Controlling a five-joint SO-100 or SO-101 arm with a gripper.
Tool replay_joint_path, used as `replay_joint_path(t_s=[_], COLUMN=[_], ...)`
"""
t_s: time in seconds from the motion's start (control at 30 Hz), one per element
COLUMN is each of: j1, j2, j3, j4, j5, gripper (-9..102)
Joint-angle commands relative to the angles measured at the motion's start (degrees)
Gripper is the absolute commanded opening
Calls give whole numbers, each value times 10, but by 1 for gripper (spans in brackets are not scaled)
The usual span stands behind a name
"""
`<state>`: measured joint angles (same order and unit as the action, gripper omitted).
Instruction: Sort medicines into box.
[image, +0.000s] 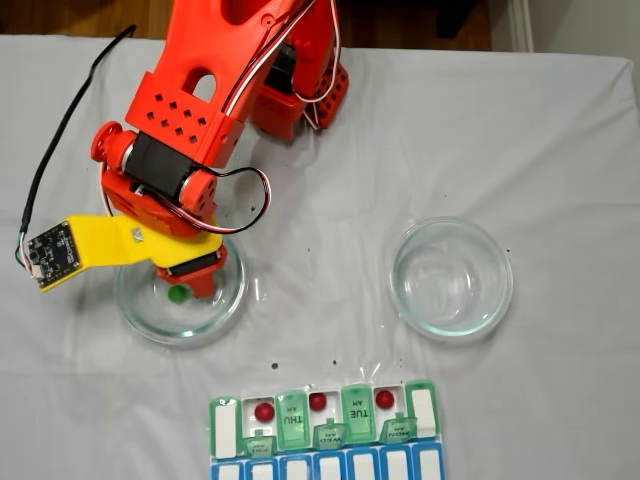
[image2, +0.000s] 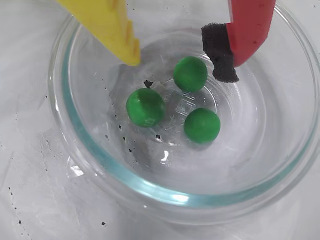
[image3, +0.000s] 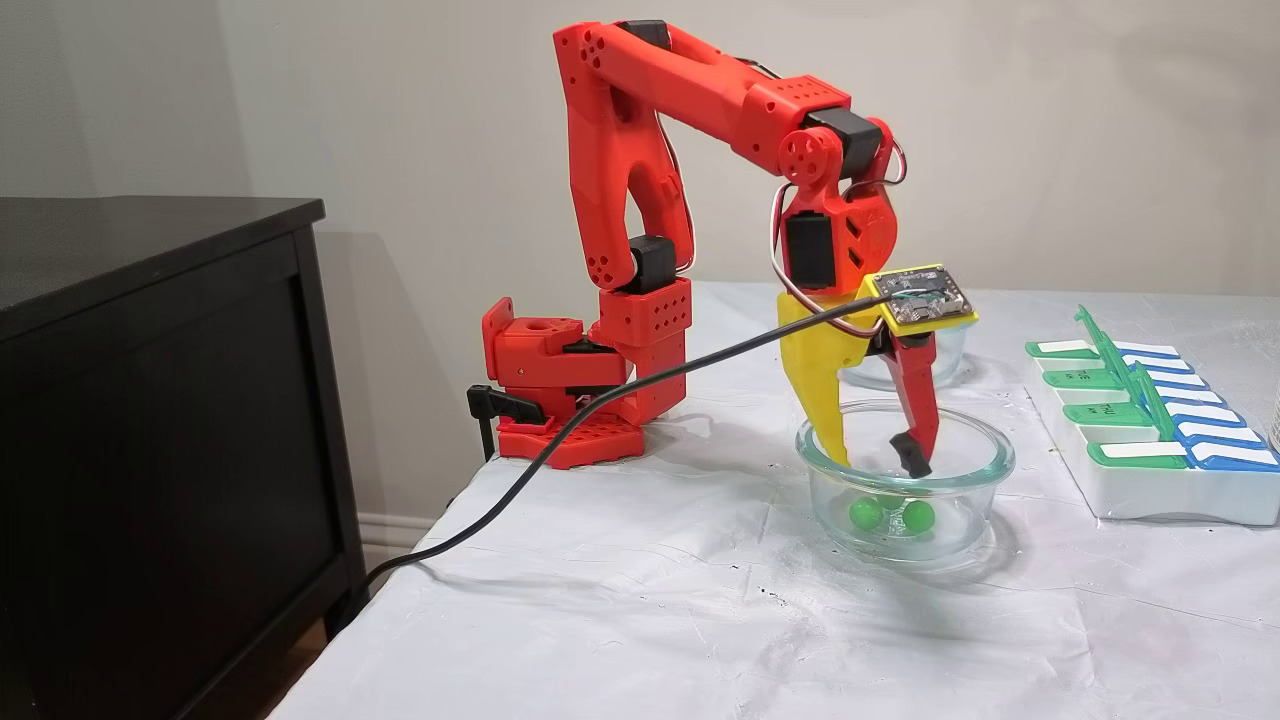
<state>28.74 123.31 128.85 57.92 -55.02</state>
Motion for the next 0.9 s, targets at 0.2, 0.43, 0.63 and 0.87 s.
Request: replay_joint_path(t_s=[0.2, 0.43, 0.63, 0.87], j1=[-9, -19, -21, -20], j2=[-5, -30, -35, -38], j3=[-11, -11, -11, -12], j4=[-29, -37, -39, -51], j5=[4, 7, 6, 4], gripper=[24, 22, 22, 21])
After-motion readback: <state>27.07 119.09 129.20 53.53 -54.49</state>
